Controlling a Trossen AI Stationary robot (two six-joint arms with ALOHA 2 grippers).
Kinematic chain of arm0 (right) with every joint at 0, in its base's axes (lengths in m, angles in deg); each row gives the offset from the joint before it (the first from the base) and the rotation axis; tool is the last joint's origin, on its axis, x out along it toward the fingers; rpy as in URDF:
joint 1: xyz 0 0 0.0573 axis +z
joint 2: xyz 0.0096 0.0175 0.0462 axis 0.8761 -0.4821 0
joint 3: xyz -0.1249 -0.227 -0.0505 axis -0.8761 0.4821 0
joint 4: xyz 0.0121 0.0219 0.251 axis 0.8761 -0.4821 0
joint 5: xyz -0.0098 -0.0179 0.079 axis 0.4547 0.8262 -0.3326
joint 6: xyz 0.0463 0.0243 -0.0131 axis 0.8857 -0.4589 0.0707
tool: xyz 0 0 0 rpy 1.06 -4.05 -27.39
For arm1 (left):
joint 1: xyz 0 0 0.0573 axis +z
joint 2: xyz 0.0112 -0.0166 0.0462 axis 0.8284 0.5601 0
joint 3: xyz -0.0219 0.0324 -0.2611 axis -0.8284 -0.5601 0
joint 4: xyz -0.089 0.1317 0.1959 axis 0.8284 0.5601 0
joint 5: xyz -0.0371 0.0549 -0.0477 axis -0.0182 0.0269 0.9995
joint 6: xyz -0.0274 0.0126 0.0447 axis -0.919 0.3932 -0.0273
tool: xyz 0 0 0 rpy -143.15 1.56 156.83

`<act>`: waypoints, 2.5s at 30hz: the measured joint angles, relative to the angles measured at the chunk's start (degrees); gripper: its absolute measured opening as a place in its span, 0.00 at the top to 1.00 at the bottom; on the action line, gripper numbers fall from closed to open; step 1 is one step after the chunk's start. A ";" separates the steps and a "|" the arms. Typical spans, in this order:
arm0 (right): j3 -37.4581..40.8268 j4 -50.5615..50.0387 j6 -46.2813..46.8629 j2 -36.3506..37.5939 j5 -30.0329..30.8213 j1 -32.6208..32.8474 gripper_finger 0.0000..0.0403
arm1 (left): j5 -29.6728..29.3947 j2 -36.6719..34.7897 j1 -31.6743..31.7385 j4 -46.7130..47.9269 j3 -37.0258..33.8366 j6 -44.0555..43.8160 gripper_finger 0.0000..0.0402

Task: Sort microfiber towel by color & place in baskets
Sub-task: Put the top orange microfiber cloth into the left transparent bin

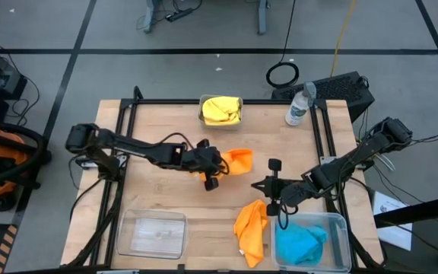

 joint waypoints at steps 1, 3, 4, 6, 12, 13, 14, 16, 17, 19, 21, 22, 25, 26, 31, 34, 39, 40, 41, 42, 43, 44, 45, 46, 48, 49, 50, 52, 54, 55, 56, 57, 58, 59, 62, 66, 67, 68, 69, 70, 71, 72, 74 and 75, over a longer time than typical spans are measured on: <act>0.00 0.08 -0.25 0.00 0.04 -0.12 1.00 | -0.64 -1.02 -0.57 0.14 0.00 0.01 0.98; 0.00 0.25 -0.34 0.00 0.02 -0.39 1.00 | -1.53 -3.26 -1.84 0.82 0.00 0.23 0.98; 0.00 0.18 -0.34 0.00 0.02 -0.43 1.00 | -1.85 -4.23 -2.42 0.55 0.00 0.67 0.98; 0.00 0.84 -0.63 0.00 0.12 -0.43 1.00 | -2.52 -6.05 -3.79 0.49 0.00 1.14 0.98; 0.00 8.84 -1.71 0.00 5.54 -0.43 0.99 | -3.02 -9.93 -8.17 -0.23 0.00 1.68 0.98; 0.00 10.89 -2.80 0.00 5.59 -0.45 0.98 | -3.16 -10.41 -8.90 -0.21 0.00 1.68 0.98; 0.00 12.92 -4.20 -0.20 5.59 -0.45 0.97 | -3.57 -10.74 -9.61 -0.73 0.00 1.68 0.98; 0.00 17.43 -8.16 -1.18 5.78 -0.32 0.92 | -5.05 -11.51 -11.10 -1.95 0.04 1.72 0.98; 0.00 19.78 -10.59 -1.86 5.76 -0.10 0.89 | -6.13 -11.96 -11.87 -1.88 0.04 1.85 0.98; 0.00 25.66 -15.48 -3.73 5.77 0.14 0.83 | -8.45 -12.42 -13.32 -3.44 0.04 2.84 0.98; 0.00 32.00 -21.05 -6.37 5.68 0.14 0.75 | -10.24 -12.89 -14.58 -4.40 0.04 3.43 0.98; 0.00 35.51 -23.71 -7.74 5.66 0.12 0.70 | -10.63 -12.96 -15.05 -5.50 0.04 3.92 0.98; -0.12 45.75 -30.63 -12.10 5.81 0.12 0.56 | -10.94 -13.01 -15.98 -8.45 0.04 4.72 0.98; -0.35 48.72 -32.59 -13.47 5.95 -0.03 0.51 | -11.00 -13.01 -16.22 -9.19 0.04 4.72 0.98; -4.24 52.94 -37.99 -19.25 5.95 -2.34 0.29 | -10.87 -12.79 -16.26 -11.56 0.04 4.60 0.98; -7.38 51.41 -38.31 -22.28 5.76 -4.39 0.22 | -7.64 -12.49 -16.25 -12.83 0.04 5.76 0.97; -11.36 50.64 -38.59 -26.51 5.42 -6.57 0.27 | -3.09 -12.51 -17.00 -14.13 0.04 5.91 0.94; -11.73 50.65 -38.98 -26.99 5.06 -6.59 0.31 | -3.09 -12.51 -17.33 -13.88 0.04 6.06 0.94; -11.87 50.46 -39.43 -27.21 4.49 -6.59 0.36 | -3.09 -12.51 -17.66 -13.74 0.04 6.08 0.94; -12.05 50.27 -39.65 -27.33 4.36 -6.44 0.41 | -3.10 -12.51 -18.16 -13.70 0.04 6.14 0.94; -12.14 50.33 -39.75 -27.34 4.37 -6.26 0.48 | -3.26 -12.51 -18.62 -13.62 0.04 6.16 0.94; -12.17 50.36 -39.87 -27.27 4.57 -6.16 0.55 | -4.06 -12.51 -19.30 -13.49 0.04 6.21 0.94; -12.18 49.65 -40.04 -26.83 5.09 -5.91 0.62 | -5.28 -12.51 -19.87 -13.37 0.04 6.22 0.94; -12.20 48.33 -40.17 -26.37 5.75 -5.55 0.70 | -6.97 -12.51 -20.55 -13.15 0.04 6.24 0.93; -12.20 44.93 -39.91 -25.10 6.40 -4.96 0.85 | -10.27 -12.51 -21.86 -13.00 0.04 6.28 0.91; -12.20 42.99 -39.44 -24.34 7.05 -4.49 0.92 | -11.67 -12.51 -22.48 -12.96 0.04 6.68 0.88; -12.20 41.37 -38.70 -23.67 7.44 -4.04 0.96 | -12.99 -12.51 -23.11 -12.97 0.04 7.43 0.86; -12.20 38.44 -36.89 -22.23 7.45 -3.37 0.96 | -15.52 -12.51 -24.45 -12.98 0.04 7.72 0.79; -12.20 36.24 -34.82 -21.03 7.41 -2.98 0.94 | -18.61 -12.51 -25.62 -12.98 0.04 7.69 0.71; -12.21 35.10 -34.30 -20.45 7.45 -2.88 0.93 | -20.74 -12.51 -26.13 -12.98 0.04 7.76 0.66; -12.20 33.86 -34.00 -19.90 7.45 -2.83 0.93 | -22.90 -12.51 -26.57 -12.96 0.04 8.32 0.62; -12.20 32.70 -33.86 -19.41 7.45 -2.76 0.93 | -24.89 -12.51 -27.06 -12.96 0.04 9.07 0.58; -12.20 31.54 -33.78 -18.91 7.37 -2.66 0.94 | -26.83 -12.51 -27.52 -12.96 0.04 9.90 0.53; -12.20 30.51 -33.81 -18.44 7.39 -2.55 0.95 | -28.46 -12.51 -28.04 -12.95 0.04 10.68 0.50; -12.20 28.66 -36.51 -16.88 7.03 -2.48 0.98 | -30.61 -12.51 -29.31 -12.94 0.04 13.68 0.41; -12.20 27.33 -39.31 -14.55 7.25 -2.85 0.99 | -30.86 -12.44 -30.80 -12.91 0.04 14.51 0.38; -12.20 26.61 -39.34 -14.10 7.28 -2.96 0.98 | -31.07 -12.30 -31.13 -12.95 0.04 14.55 0.38; -12.20 25.31 -39.33 -13.64 7.28 -2.98 0.98 | -31.72 -12.24 -31.58 -12.89 0.04 14.63 0.38; -12.20 23.69 -38.99 -13.30 7.27 -2.97 0.98 | -32.85 -12.20 -32.12 -12.74 0.04 14.64 0.38; -12.21 22.37 -38.07 -13.22 7.13 -2.79 0.99 | -34.22 -12.20 -32.59 -12.75 0.04 14.62 0.38; -12.20 21.10 -36.86 -13.22 6.40 -2.49 0.99 | -35.48 -12.20 -33.13 -12.74 0.04 14.33 0.38; -12.20 19.55 -35.69 -13.22 5.32 -1.98 0.99 | -36.47 -12.20 -33.60 -12.36 0.07 13.48 0.38; -12.20 17.35 -33.73 -13.30 3.61 -0.78 0.99 | -37.56 -12.20 -34.33 -10.68 0.07 11.96 0.38; -12.20 17.14 -32.87 -13.63 3.16 -0.32 0.99 | -37.85 -12.20 -34.57 -10.08 0.07 11.16 0.38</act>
